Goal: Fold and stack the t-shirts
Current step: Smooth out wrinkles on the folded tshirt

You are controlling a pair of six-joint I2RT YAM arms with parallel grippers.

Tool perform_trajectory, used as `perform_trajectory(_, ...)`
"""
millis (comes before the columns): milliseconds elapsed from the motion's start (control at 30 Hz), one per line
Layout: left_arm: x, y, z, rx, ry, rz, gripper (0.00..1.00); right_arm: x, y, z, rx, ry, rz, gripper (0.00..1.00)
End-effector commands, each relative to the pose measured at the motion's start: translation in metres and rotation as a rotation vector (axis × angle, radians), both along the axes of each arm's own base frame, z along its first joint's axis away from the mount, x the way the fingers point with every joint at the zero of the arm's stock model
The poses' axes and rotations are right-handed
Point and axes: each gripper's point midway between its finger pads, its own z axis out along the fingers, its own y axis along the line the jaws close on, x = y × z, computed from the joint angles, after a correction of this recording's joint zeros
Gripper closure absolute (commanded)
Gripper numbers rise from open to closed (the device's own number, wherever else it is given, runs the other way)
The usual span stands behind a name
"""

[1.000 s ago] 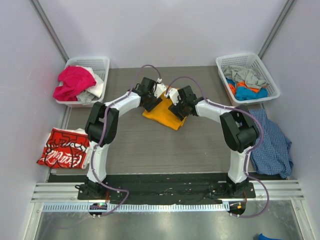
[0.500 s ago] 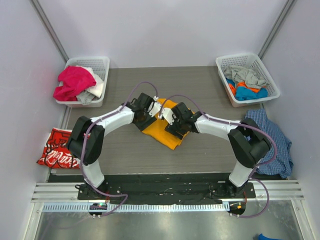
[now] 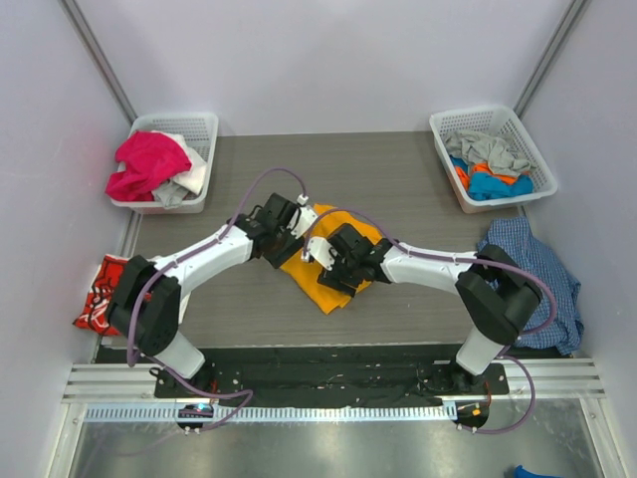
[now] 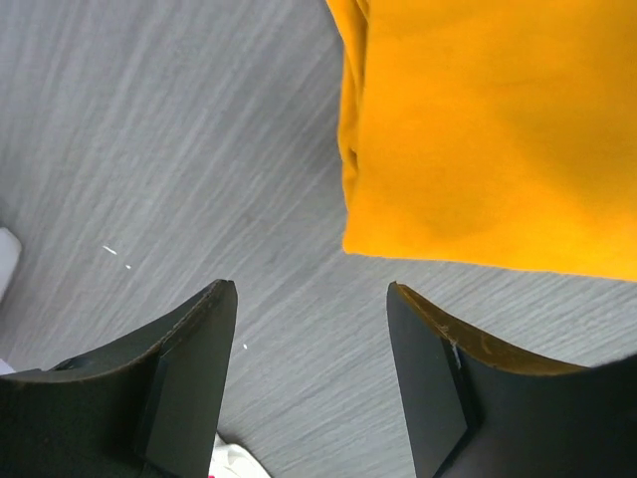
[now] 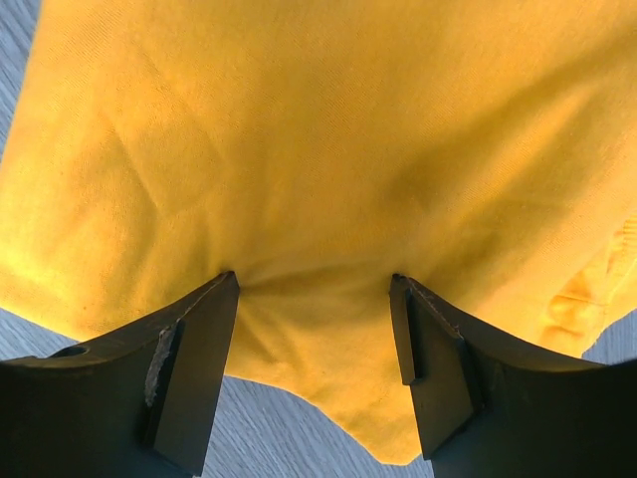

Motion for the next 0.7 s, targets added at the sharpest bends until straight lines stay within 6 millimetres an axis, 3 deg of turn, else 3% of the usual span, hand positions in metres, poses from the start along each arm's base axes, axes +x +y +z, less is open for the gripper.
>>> perform_trajectory(0,0.03,-0.013,0.037,-0.071,-0.135,0.007,0.34,0.009,-0.002,0.019,0.02,-0.079,-0.041,0.28)
perform_trajectory(67,0.05,-0.023,0.053,-0.142,-0.162,-0.003,0.34,0.017,-0.007,0.031,0.016,-0.135,-0.091,0.27)
perform_trajectory(100,0.061,-0.02,0.051,-0.159,-0.153,0.01,0.34,0.022,-0.009,0.037,0.018,-0.163,-0.11,0.26)
perform_trajectory(133,0.075,-0.027,0.066,-0.204,-0.176,0.007,0.34,0.029,-0.015,0.044,0.004,-0.206,-0.15,0.25)
perform_trajectory(167,0.082,-0.031,0.07,-0.237,-0.169,-0.005,0.33,0.033,-0.018,0.049,0.007,-0.23,-0.17,0.25)
perform_trajectory(200,0.092,-0.033,0.061,-0.257,-0.137,-0.006,0.33,0.038,-0.019,0.061,0.029,-0.277,-0.193,0.24)
perform_trajectory(267,0.106,-0.048,0.075,-0.311,-0.147,-0.051,0.33,0.047,-0.029,0.074,0.021,-0.348,-0.248,0.23)
perform_trajectory(333,0.115,-0.062,0.073,-0.34,-0.118,-0.118,0.33,0.055,-0.036,0.088,0.031,-0.414,-0.297,0.22)
perform_trajectory(500,0.116,-0.091,0.063,-0.416,0.007,-0.248,0.34,0.071,-0.059,0.102,0.005,-0.494,-0.415,0.22)
perform_trajectory(533,0.111,-0.103,0.07,-0.469,0.052,-0.303,0.35,0.072,-0.064,0.101,-0.006,-0.499,-0.431,0.22)
perform_trajectory(600,0.107,-0.11,0.055,-0.503,0.147,-0.341,0.35,0.075,-0.072,0.101,-0.026,-0.515,-0.467,0.22)
perform_trajectory(633,0.102,-0.116,0.062,-0.538,0.187,-0.367,0.35,0.076,-0.074,0.1,-0.033,-0.519,-0.476,0.22)
perform_trajectory(667,0.102,-0.118,0.048,-0.536,0.232,-0.376,0.35,0.076,-0.077,0.1,-0.039,-0.52,-0.486,0.22)
